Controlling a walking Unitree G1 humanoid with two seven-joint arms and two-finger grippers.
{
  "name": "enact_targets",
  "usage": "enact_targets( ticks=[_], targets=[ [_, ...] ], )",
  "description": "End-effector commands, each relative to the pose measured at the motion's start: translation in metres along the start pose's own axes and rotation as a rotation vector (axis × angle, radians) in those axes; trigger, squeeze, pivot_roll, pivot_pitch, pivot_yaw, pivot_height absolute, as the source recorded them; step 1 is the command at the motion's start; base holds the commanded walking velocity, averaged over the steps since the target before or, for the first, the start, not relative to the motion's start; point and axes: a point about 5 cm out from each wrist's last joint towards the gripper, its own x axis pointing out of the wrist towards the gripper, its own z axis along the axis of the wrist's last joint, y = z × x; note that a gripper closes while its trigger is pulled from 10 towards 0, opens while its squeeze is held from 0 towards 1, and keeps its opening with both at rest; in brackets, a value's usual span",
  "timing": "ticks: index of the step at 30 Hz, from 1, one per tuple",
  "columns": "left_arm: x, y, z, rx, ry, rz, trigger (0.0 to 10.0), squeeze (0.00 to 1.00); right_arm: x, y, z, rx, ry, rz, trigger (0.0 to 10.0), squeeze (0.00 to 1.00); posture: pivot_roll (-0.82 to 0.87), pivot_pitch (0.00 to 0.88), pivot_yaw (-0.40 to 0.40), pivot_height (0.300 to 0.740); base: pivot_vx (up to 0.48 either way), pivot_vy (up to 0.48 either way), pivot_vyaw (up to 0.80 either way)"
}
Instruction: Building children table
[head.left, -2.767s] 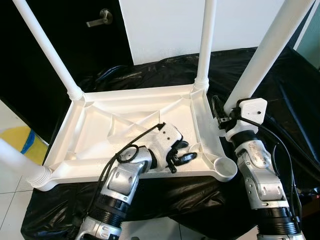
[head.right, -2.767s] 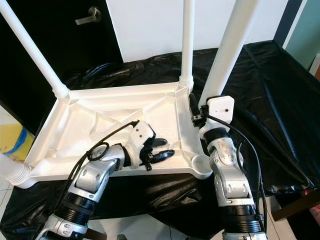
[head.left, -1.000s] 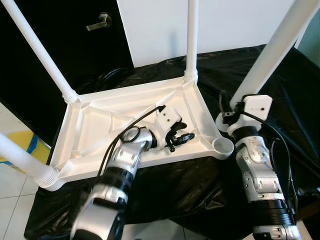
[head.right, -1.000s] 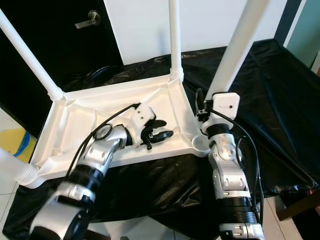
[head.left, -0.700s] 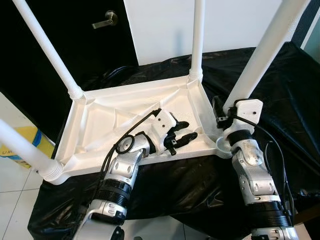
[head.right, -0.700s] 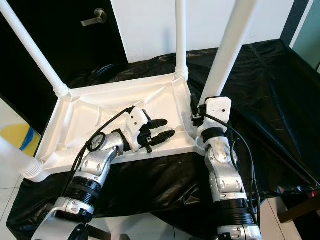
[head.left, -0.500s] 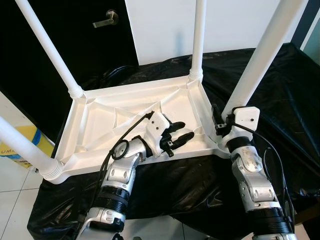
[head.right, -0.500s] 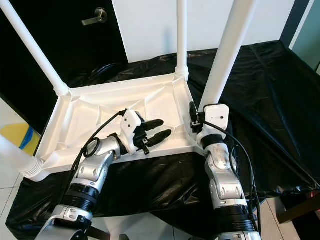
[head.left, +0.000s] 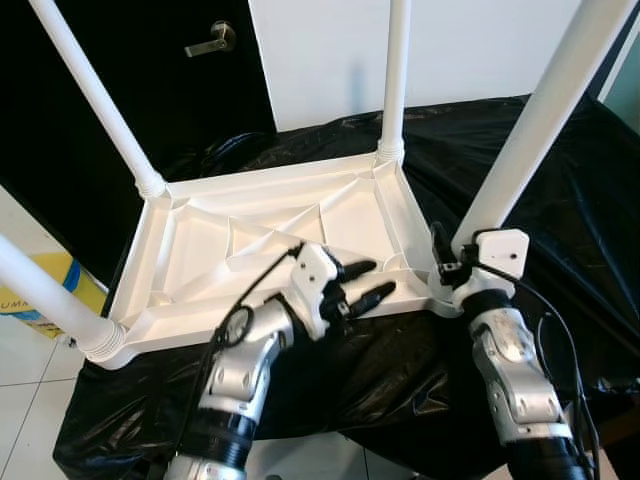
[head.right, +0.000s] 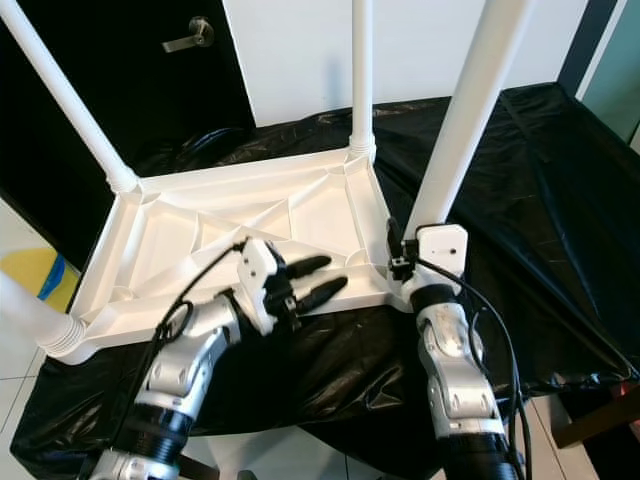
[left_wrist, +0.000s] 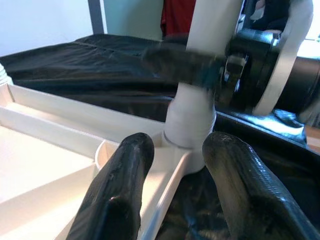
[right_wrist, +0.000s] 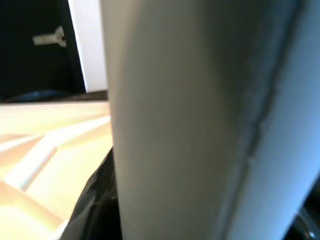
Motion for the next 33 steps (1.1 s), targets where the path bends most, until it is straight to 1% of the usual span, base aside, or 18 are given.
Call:
enact_targets(
  ticks=[1,5,10,16,17,18,19,21,22,24,25,27,30,31,33],
  targets=[
    [-0.002,-0.005,-0.001,-0.003,0.016,-0.070,10.0,0.00,-0.007,0.002,-0.013,0.003,0.067,0.010,10.0,0.00,-0.21,0.000,0.077,0.740,0.000,0.000,0.00],
    [-0.002,-0.012,-0.007,-0.015,0.046,-0.072,10.0,0.00,-0.012,-0.002,-0.022,-0.009,0.101,-0.012,10.0,0.00,-0.21,0.000,0.082,0.740,0.000,0.000,0.00],
    [-0.002,-0.014,-0.007,-0.021,0.051,-0.076,10.0,0.00,-0.012,-0.002,-0.025,-0.006,0.112,-0.018,10.0,0.00,-0.21,0.000,0.086,0.740,0.000,0.000,0.00],
    [-0.002,-0.015,-0.008,-0.021,0.071,-0.085,10.0,0.00,-0.011,0.005,-0.029,-0.047,0.116,0.049,10.0,0.00,-0.21,0.000,0.086,0.740,0.000,0.000,0.00],
    [-0.002,-0.015,-0.008,-0.021,0.075,-0.087,10.0,0.00,-0.012,0.008,-0.030,-0.070,0.117,0.085,10.0,0.00,-0.21,0.000,0.087,0.740,0.000,0.000,0.00],
    [-0.002,-0.015,-0.008,-0.021,0.075,-0.087,10.0,0.00,-0.012,0.008,-0.030,-0.070,0.117,0.085,10.0,0.00,-0.21,0.000,0.087,0.740,0.000,0.000,0.00],
    [-0.002,-0.015,-0.008,-0.021,0.079,-0.086,10.0,0.00,-0.014,0.010,-0.032,-0.092,0.120,0.113,10.0,0.00,-0.21,0.000,0.086,0.740,0.000,0.000,0.00],
    [-0.002,-0.015,-0.008,-0.021,0.079,-0.086,10.0,0.00,-0.014,0.010,-0.032,-0.092,0.120,0.113,10.0,0.00,-0.21,0.000,0.086,0.740,0.000,0.000,0.00],
    [-0.002,-0.015,-0.007,-0.022,0.085,-0.084,10.0,0.00,-0.016,0.009,-0.036,-0.134,0.131,0.159,10.0,0.00,-0.21,0.000,0.089,0.740,0.000,0.000,0.00],
    [-0.002,-0.015,-0.007,-0.022,0.085,-0.084,10.0,0.00,-0.016,0.009,-0.036,-0.134,0.131,0.159,10.0,0.00,-0.21,0.000,0.089,0.740,0.000,0.000,0.00],
    [-0.002,-0.016,-0.007,-0.022,0.086,-0.083,10.0,0.00,-0.016,0.008,-0.039,-0.161,0.135,0.189,10.0,0.00,-0.21,0.000,0.091,0.740,0.000,0.000,0.00],
    [-0.002,-0.015,-0.006,-0.019,0.088,-0.083,10.0,0.00,-0.015,0.005,-0.041,-0.178,0.143,0.213,10.0,0.00,-0.21,0.000,0.092,0.740,0.000,0.000,0.00],
    [-0.002,-0.015,-0.006,-0.017,0.091,-0.084,10.0,0.00,-0.015,0.003,-0.043,-0.184,0.145,0.237,10.0,0.00,-0.21,0.000,0.094,0.740,0.000,0.000,0.00],
    [-0.002,-0.015,-0.006,-0.013,0.094,-0.084,10.0,0.00,-0.016,0.002,-0.044,-0.153,0.152,0.252,10.0,0.00,-0.21,0.000,0.096,0.740,0.000,0.000,0.00],
    [-0.002,-0.015,-0.006,-0.013,0.094,-0.084,10.0,0.00,-0.016,0.002,-0.044,-0.153,0.152,0.252,10.0,0.00,-0.21,0.000,0.096,0.740,0.000,0.000,0.00]
  ],
)
